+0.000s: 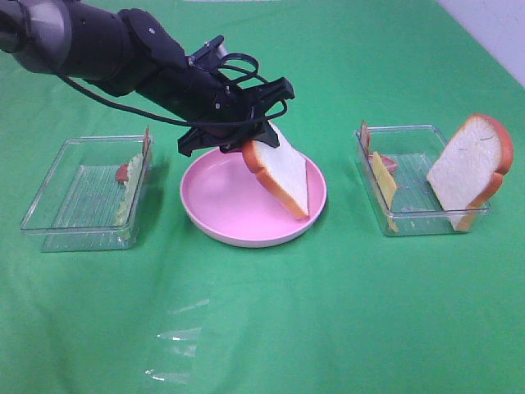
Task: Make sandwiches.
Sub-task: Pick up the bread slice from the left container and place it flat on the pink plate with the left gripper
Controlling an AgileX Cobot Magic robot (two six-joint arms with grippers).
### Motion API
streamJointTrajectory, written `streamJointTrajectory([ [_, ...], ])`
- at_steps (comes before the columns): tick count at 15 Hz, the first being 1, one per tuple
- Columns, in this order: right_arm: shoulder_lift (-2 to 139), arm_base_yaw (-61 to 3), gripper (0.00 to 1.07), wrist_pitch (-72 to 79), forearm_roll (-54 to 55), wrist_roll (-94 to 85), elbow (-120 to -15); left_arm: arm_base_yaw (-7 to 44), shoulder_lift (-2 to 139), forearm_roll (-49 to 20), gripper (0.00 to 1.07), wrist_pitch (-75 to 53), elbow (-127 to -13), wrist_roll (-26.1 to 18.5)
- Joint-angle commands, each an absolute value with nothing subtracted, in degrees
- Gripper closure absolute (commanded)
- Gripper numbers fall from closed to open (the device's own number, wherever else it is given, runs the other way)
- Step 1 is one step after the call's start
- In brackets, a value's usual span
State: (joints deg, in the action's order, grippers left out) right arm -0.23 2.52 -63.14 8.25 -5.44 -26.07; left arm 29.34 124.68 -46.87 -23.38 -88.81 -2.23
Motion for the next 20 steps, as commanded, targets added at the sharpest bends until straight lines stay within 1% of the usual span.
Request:
streamJointTrajectory([
  [1,-2.06,2.46,0.09,-62.85,8.54,-5.50,-25.90,29.51,125.02,-47.84,1.00,-22.40,-89.15,-0.69],
  [5,-2.06,2.46,0.09,-62.85,8.54,-5.50,-25.90,29.51,125.02,-47.84,0.98,-22.29,-89.15,-0.69],
  [9,-2.06,2.46,0.09,-62.85,8.54,-5.50,-25.90,29.51,125.71,-47.84,0.91,-22.46,-89.15,-0.69],
  [10,-2.06,2.46,0.09,-62.85,8.54,-5.50,-25.90,29.51,125.76,-47.84,0.87,-22.40,-89.15,-0.63],
  [11,-2.06,2.46,0.09,-62.85,8.54,-5.50,-25.90,29.51,125.76,-47.78,0.84,-22.40,-89.15,0.00],
  [12,-2.06,2.46,0.09,-62.85,8.54,-5.50,-25.90,29.51,125.76,-47.56,0.81,-22.40,-89.15,1.78],
  [13,-2.06,2.46,0.09,-62.85,8.54,-5.50,-25.90,29.51,125.76,-47.44,0.76,-22.40,-89.15,2.29],
  [14,-2.06,2.46,0.09,-62.85,8.54,-5.50,-25.90,29.51,125.76,-47.27,0.68,-22.46,-89.15,2.29],
  [15,-2.06,2.46,0.09,-62.85,8.54,-5.50,-25.90,29.51,125.76,-46.64,0.53,-22.46,-89.15,2.29],
  [17,-2.06,2.46,0.09,-62.85,8.54,-5.50,-25.90,29.51,125.71,-44.63,0.30,-22.57,-89.15,2.29],
  [18,-2.06,2.46,0.09,-62.85,8.54,-5.50,-25.90,29.51,125.71,-43.60,0.20,-22.69,-89.15,2.29],
  [19,-2.06,2.46,0.09,-62.85,8.54,-5.50,-25.90,29.45,125.71,-43.26,0.15,-22.80,-89.15,2.29],
  [20,-2.06,2.46,0.09,-62.85,8.54,-5.50,-25.90,29.45,125.71,-42.97,0.13,-22.86,-89.21,2.29],
])
